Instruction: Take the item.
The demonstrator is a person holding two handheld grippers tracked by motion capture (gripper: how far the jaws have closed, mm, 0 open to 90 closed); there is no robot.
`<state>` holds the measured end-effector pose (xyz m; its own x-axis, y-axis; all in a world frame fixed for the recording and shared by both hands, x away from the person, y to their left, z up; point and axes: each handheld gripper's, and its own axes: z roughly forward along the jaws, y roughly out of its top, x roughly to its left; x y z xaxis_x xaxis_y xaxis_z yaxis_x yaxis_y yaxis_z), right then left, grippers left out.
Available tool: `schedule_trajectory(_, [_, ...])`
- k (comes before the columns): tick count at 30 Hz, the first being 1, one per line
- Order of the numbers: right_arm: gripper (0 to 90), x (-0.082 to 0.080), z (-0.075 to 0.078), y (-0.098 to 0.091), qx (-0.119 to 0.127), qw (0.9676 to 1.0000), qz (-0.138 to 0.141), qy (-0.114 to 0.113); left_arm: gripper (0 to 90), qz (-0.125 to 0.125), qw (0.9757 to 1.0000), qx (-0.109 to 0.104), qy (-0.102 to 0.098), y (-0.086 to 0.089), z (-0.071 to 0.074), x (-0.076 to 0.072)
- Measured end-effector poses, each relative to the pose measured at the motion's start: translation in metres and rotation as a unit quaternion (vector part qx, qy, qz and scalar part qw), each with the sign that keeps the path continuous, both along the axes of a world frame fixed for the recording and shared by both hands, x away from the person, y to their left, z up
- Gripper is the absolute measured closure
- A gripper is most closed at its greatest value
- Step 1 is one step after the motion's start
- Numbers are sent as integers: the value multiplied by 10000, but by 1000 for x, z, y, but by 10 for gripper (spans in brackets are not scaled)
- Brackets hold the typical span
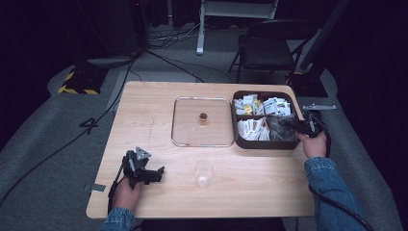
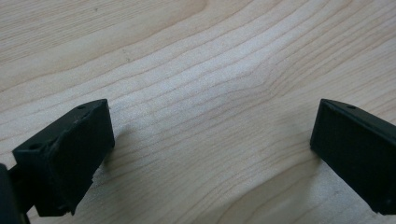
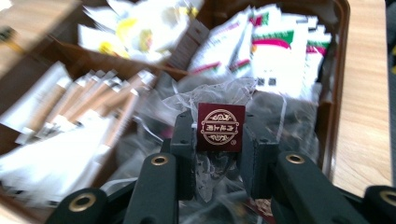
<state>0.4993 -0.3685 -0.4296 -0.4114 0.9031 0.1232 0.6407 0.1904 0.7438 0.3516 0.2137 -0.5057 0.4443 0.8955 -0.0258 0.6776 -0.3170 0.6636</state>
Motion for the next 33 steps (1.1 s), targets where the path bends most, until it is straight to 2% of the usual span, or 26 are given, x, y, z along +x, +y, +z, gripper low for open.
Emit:
schedule_trajectory(1, [703,-3,4,1,266,9995,82,-133,1,0,10000,-1,-4,0,0,0])
schedule_trajectory(2, [703,-5,6,1,419,9989,132,-190,0,1,10000,-6,-3,0,0,0])
schedule_trajectory(3, [703,-5,6,1,419,9989,132,-190,1,1,10000,-6,-3,0,0,0])
schedule_trajectory(4, [702,-9,11,4,643,9973,216,-295,1,0,10000,-1,0,0,0,0])
schedule_trajectory(10, [702,-19,27,15,957,9925,469,-605,0,3,10000,2,-1,0,0,0])
schedule_trajectory(11, [702,-19,27,15,957,9925,469,-605,1,3,10000,2,-1,0,0,0])
schedule_trajectory(12, [702,-22,33,18,1113,9897,582,-690,0,1,10000,4,-1,0,0,0])
schedule_trajectory(14, [702,-26,38,22,1247,9865,712,-782,0,1,10000,-6,3,0,0,0])
schedule_trajectory(20, [702,-38,51,35,1312,9810,1007,-1011,1,2,10000,-4,0,0,0,0])
schedule_trajectory(24, [702,-42,56,41,1315,9792,1122,-1063,1,1,10000,-1,1,0,0,0])
schedule_trajectory(28, [701,-48,61,54,1238,9768,1371,-1085,0,0,10000,-1,-1,0,0,0])
schedule_trajectory(33, [701,-57,66,72,1183,9719,1679,-1154,1,6,10000,-9,-5,0,0,0])
